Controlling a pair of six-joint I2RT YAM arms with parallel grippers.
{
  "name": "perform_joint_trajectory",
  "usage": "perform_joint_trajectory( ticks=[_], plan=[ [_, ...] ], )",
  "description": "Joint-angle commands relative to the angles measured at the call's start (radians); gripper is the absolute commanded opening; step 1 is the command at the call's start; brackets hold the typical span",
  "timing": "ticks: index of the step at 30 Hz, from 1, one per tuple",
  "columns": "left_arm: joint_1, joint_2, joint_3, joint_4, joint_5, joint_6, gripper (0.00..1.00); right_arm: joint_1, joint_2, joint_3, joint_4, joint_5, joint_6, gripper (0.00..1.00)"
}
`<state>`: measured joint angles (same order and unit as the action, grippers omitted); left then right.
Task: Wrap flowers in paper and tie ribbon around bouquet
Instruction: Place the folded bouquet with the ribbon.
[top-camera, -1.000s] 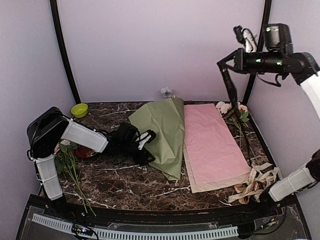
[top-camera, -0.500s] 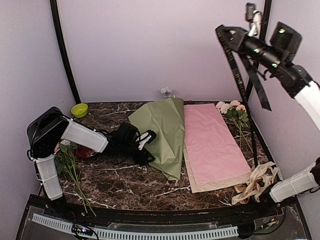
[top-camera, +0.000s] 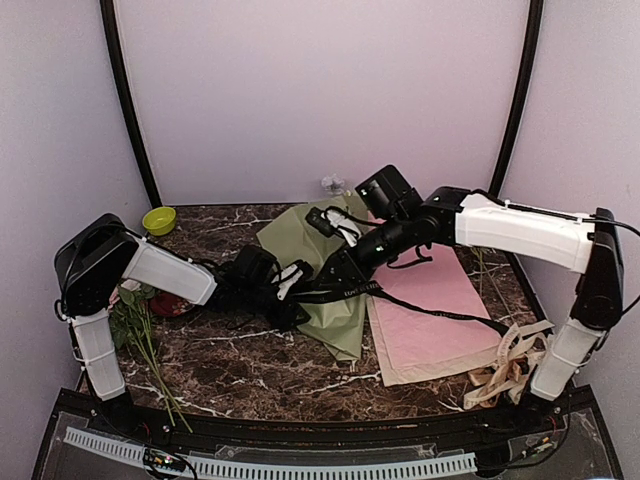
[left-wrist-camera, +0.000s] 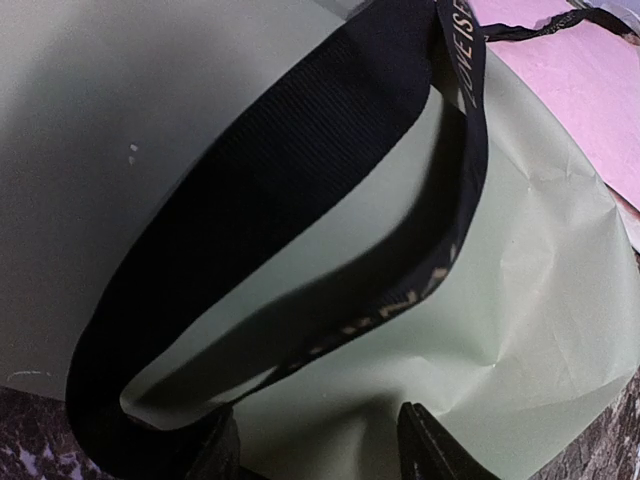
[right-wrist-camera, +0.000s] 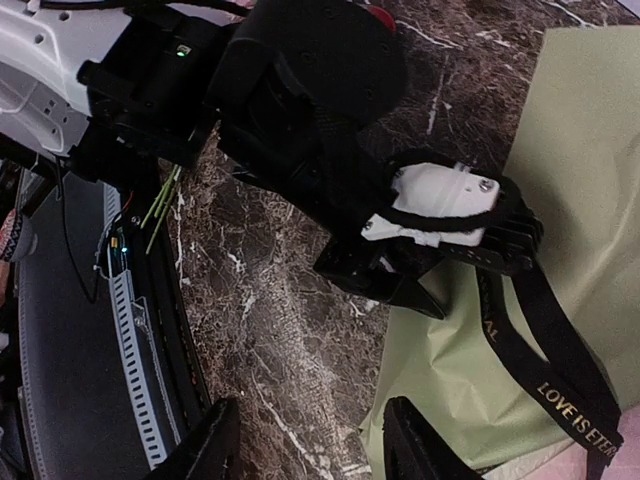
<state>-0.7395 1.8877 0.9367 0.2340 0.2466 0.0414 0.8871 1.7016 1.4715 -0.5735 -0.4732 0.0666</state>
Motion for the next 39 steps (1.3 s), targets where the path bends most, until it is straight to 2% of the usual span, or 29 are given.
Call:
perform_joint_trajectory(
  ticks=[1,4,8,16,19,23,26,31,36,39],
  plan=[
    [-0.003,0.031,-0.008,-0.070,-0.016,0.003,0.56,-0.054,-0.098,-0.073,0.009,0.022,-0.040,0.52],
    [-0.004,0.031,-0.009,-0.062,-0.014,0.005,0.56,-0.149,-0.163,-0.175,0.134,0.097,0.069,0.55],
    [-0.003,0.031,-0.007,-0.062,-0.010,0.009,0.56,-0.287,-0.093,-0.223,0.208,0.116,0.235,0.50],
    [-0.004,0.027,-0.011,-0.062,-0.017,0.009,0.56,-0.301,0.107,-0.162,0.183,0.197,0.107,0.55],
    [-0.004,0.027,-0.011,-0.066,-0.020,0.011,0.56,-0.329,0.184,-0.125,0.152,0.127,0.084,0.55],
    [-0.003,0.030,-0.013,-0.062,-0.019,0.010,0.56,-0.335,0.227,-0.138,0.211,-0.005,0.060,0.55],
    [-0.004,0.031,-0.011,-0.064,-0.021,0.010,0.56,-0.335,0.237,-0.155,0.221,-0.065,0.055,0.48],
    [-0.003,0.031,-0.009,-0.067,-0.023,0.014,0.56,-0.334,0.198,-0.221,0.185,-0.099,0.052,0.45],
    [-0.003,0.034,-0.007,-0.069,-0.021,0.013,0.56,-0.320,0.140,-0.311,0.236,-0.159,0.107,0.45],
    [-0.004,0.034,-0.003,-0.075,-0.023,0.014,0.56,-0.300,0.132,-0.313,0.209,-0.160,0.105,0.36]
  ],
)
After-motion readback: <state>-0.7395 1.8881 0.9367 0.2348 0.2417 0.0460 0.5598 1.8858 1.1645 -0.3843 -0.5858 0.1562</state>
